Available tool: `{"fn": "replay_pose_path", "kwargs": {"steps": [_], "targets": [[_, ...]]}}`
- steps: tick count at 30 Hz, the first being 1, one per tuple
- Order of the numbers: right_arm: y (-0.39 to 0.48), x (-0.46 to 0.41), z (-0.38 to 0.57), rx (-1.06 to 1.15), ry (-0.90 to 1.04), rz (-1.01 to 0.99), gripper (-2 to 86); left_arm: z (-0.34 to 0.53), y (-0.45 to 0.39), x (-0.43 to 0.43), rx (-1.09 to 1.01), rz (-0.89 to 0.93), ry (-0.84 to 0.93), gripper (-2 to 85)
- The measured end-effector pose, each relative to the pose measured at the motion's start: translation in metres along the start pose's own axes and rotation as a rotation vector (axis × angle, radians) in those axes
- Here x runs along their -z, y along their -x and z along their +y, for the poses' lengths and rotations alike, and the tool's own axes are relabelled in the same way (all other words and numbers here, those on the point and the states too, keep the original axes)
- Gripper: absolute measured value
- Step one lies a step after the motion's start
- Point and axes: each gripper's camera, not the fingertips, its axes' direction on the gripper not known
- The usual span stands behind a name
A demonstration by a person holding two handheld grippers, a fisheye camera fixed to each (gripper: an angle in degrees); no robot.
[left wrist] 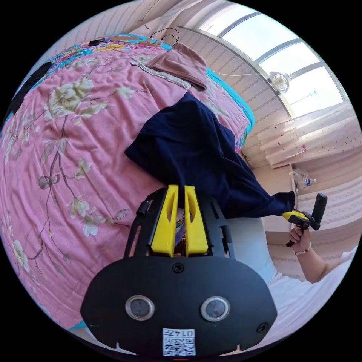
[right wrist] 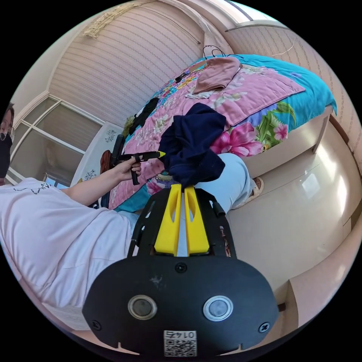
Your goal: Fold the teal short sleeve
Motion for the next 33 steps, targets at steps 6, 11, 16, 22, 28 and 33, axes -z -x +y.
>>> {"fn": "replay_pose_path", "kwargs": {"steps": [6,11,16,22,28,33], "targets": [[-0.018,0.011,-0.003,-0.052,0.003,0.08,0.4,0.025,-0.02,0.089,-0.14,0.074,-0.265,-0.8],[-0.04,0.026,-0.021,-0.179,0.008,0.214,0.9,0.045,-0.078,0.105,-0.433,0.051,-0.206,-1.0],[0.008,0.027,-0.078,0.018,-0.104,0.247,4.9,0.076,-0.124,0.072,-0.577,-0.018,-0.128,-1.0],[0.111,-0.099,-0.157,0.404,0.226,0.095,12.8,0.1,-0.141,0.053,-0.565,-0.065,-0.081,-1.0],[0.138,-0.188,-0.165,0.529,0.4,0.536,3.4,0.109,-0.134,0.074,-0.539,-0.115,-0.113,-0.9],[0.083,-0.054,-0.132,0.181,0.023,0.429,1.6,0.106,-0.117,0.11,-0.491,-0.076,-0.25,-0.9]]}}
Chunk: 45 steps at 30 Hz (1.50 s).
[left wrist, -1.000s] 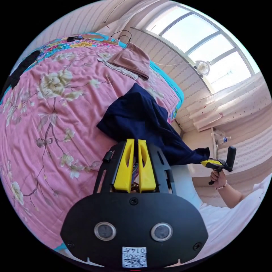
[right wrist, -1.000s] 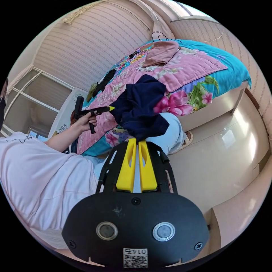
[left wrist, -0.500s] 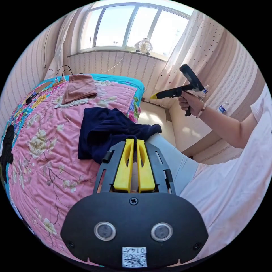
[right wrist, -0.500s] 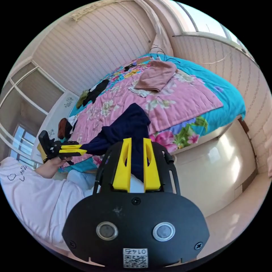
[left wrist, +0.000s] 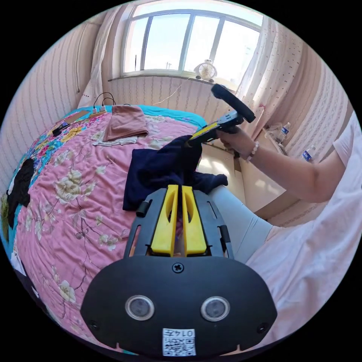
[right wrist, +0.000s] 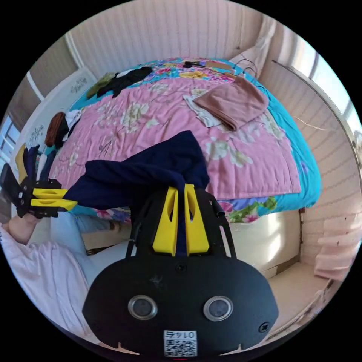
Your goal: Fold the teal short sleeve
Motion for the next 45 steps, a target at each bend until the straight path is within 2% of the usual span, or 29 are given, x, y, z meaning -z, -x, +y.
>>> {"fn": "replay_pose_path", "kwargs": {"steps": [3,6,11,17,20,22,26,28,34,36,38,41,45], "targets": [[-0.057,0.028,0.062,-0.24,-0.061,-0.008,1.7,0.0,0.015,0.01,0.028,-0.026,-0.077,-0.8],[-0.079,0.017,0.111,-0.365,0.014,-0.034,1.8,0.004,0.038,-0.003,0.059,-0.095,-0.018,-0.2],[-0.059,-0.011,0.135,-0.344,0.139,0.006,1.8,0.014,0.087,-0.039,0.264,-0.024,0.169,4.4],[-0.037,-0.018,0.14,-0.328,0.159,0.061,1.8,0.011,0.101,-0.064,0.293,-0.065,0.221,6.7],[-0.032,-0.014,0.148,-0.348,0.141,0.035,1.8,0.014,0.109,-0.086,0.327,-0.017,0.355,3.2],[-0.028,-0.005,0.151,-0.348,0.113,0.027,1.8,0.016,0.109,-0.077,0.324,-0.02,0.341,1.7],[-0.015,0.038,0.15,-0.303,-0.041,0.051,1.8,0.032,0.117,-0.01,0.358,0.142,0.163,0.3],[-0.006,0.062,0.145,-0.274,-0.136,0.052,1.7,0.04,0.119,0.031,0.335,0.16,0.063,0.0],[0.058,0.158,0.112,0.023,-0.48,0.06,1.3,0.08,0.138,0.213,0.374,0.197,-0.445,-0.6],[0.087,0.194,0.108,0.14,-0.634,-0.011,1.2,0.101,0.127,0.289,0.314,0.163,-0.623,-0.8],[0.104,0.212,0.108,0.197,-0.742,-0.096,1.1,0.117,0.11,0.337,0.246,0.087,-0.709,-0.9],[0.12,0.208,0.094,0.237,-0.736,-0.232,1.0,0.148,0.091,0.391,0.211,-0.078,-0.758,-0.9],[0.153,0.206,0.096,0.299,-0.793,-0.501,1.0,0.203,0.067,0.444,0.236,-0.088,-0.899,-0.9]]}}
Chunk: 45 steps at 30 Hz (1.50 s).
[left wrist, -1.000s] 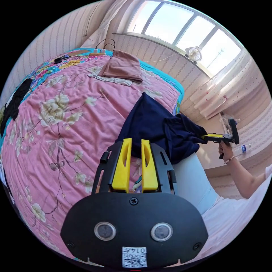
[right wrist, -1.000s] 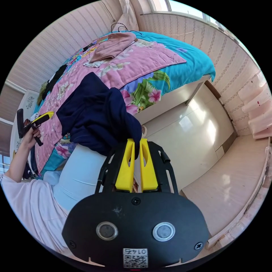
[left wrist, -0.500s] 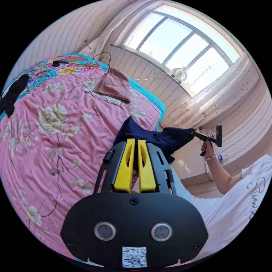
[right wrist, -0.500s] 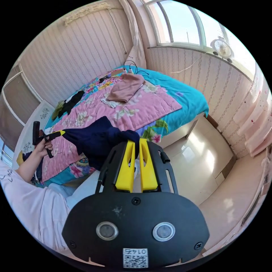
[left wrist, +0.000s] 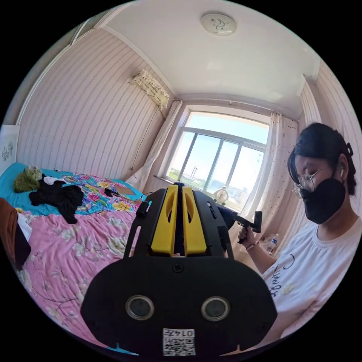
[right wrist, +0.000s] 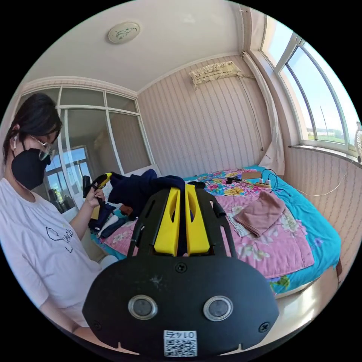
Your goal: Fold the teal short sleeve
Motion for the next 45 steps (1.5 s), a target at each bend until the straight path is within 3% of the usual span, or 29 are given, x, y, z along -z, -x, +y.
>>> {"fn": "replay_pose_path", "kwargs": {"steps": [5,10,15,19,21,24,29,33,35,37,43,45], "targets": [[0.045,-0.02,-0.021,0.092,0.009,-0.156,1.0,-0.012,-0.032,0.089,-0.122,-0.189,-0.129,-0.9],[0.061,-0.086,-0.063,0.156,0.122,-0.238,1.0,-0.04,-0.006,0.105,-0.149,-0.392,-0.057,-0.8],[0.039,-0.248,-0.108,0.175,0.376,-0.186,1.1,-0.075,0.114,0.053,-0.032,-0.57,0.075,0.1],[-0.009,-0.393,-0.122,0.007,0.564,-0.182,1.3,-0.07,0.237,0.0,0.189,-0.709,0.215,3.6],[-0.043,-0.473,-0.104,-0.071,0.699,-0.025,1.6,-0.044,0.291,-0.017,0.293,-0.804,0.323,5.2],[-0.076,-0.527,-0.053,-0.158,0.878,0.114,2.1,0.007,0.319,-0.012,0.326,-0.865,0.469,5.5],[-0.092,-0.533,0.038,-0.248,0.988,-0.011,4.9,0.14,0.307,0.016,0.388,-0.721,0.793,6.0],[-0.099,-0.54,0.097,-0.407,1.08,-0.071,11.9,0.223,0.277,0.039,0.597,-0.637,0.765,7.3],[-0.1,-0.543,0.105,-0.562,1.02,-0.196,17.0,0.238,0.271,0.037,0.641,-0.623,0.722,7.8],[-0.093,-0.543,0.104,-0.62,0.967,-0.183,18.3,0.247,0.271,0.03,0.635,-0.636,0.717,7.8],[-0.041,-0.565,0.086,-0.354,0.978,0.012,15.7,0.252,0.287,0.02,0.688,-0.698,0.738,6.4],[-0.011,-0.574,0.076,-0.158,0.995,0.081,15.8,0.253,0.285,0.022,0.678,-0.702,0.748,5.5]]}}
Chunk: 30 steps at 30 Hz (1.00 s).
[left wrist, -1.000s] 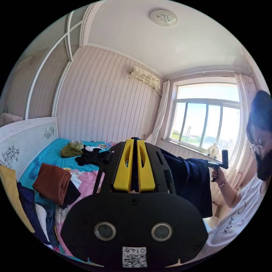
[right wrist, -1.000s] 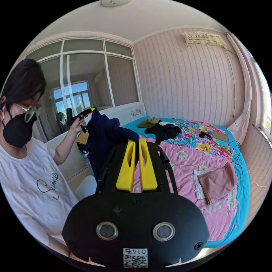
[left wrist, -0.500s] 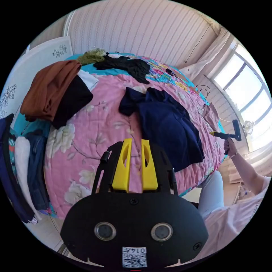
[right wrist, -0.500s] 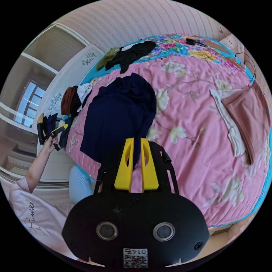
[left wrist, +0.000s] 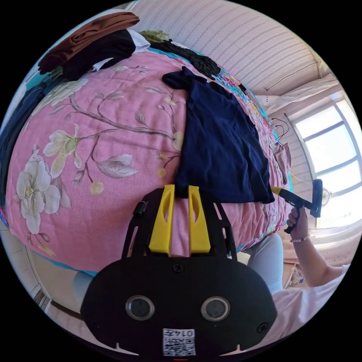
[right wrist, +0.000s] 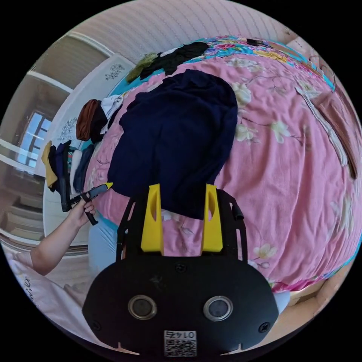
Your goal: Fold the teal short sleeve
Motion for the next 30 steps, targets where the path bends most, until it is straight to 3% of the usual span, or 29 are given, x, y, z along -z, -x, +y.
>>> {"fn": "replay_pose_path", "kwargs": {"steps": [5,7,11,13,19,22,24,30], "targets": [[0.025,-0.021,-0.003,0.093,0.065,0.227,12.7,0.009,-0.021,0.004,-0.112,-0.145,0.017,-0.1],[0.013,-0.036,-0.008,0.045,0.171,0.194,10.0,0.013,-0.034,0.007,-0.178,-0.222,0.029,-0.6],[-0.023,0.013,-0.003,-0.101,0.064,-0.022,3.1,0.034,-0.031,0.044,-0.184,-0.171,-0.056,-1.0],[-0.037,0.04,0.012,-0.114,0.01,-0.005,2.4,0.051,-0.028,0.067,-0.205,-0.146,-0.116,-1.0],[-0.095,0.127,0.101,-0.164,-0.117,-0.226,1.2,0.134,-0.013,0.144,-0.254,0.087,-0.26,-1.0],[-0.116,0.176,0.15,-0.15,-0.227,-0.476,0.9,0.177,0.002,0.197,-0.244,0.376,-0.425,-1.0],[-0.121,0.217,0.179,-0.046,-0.322,-0.675,0.8,0.204,0.003,0.247,-0.32,0.515,-0.581,-1.0],[-0.079,0.376,0.214,0.396,-0.652,-0.768,0.6,0.242,-0.017,0.386,-0.59,0.588,-0.91,-1.0]]}}
